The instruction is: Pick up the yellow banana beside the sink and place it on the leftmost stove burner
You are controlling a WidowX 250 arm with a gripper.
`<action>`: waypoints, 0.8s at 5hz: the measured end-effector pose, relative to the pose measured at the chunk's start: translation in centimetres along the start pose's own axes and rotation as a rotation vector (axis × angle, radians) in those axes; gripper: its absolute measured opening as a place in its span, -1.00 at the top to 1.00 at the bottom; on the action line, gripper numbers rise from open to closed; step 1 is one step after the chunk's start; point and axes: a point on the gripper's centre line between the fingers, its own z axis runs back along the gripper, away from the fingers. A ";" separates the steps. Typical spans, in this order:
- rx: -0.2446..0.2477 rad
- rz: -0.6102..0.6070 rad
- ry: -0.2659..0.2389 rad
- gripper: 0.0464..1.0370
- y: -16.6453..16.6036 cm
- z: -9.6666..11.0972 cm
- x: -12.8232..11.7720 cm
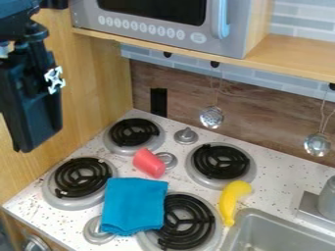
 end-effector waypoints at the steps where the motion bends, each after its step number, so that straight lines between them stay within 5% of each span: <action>1: -0.001 -0.018 0.000 -0.93 0.1 -0.3 0.0; 2: -0.119 -0.205 -0.089 -0.93 3.4 -5.6 4.2; 3: -0.074 -0.176 -0.194 -0.93 4.6 -8.7 7.8; 4: 0.058 -0.173 -0.238 -0.93 4.6 -11.1 10.9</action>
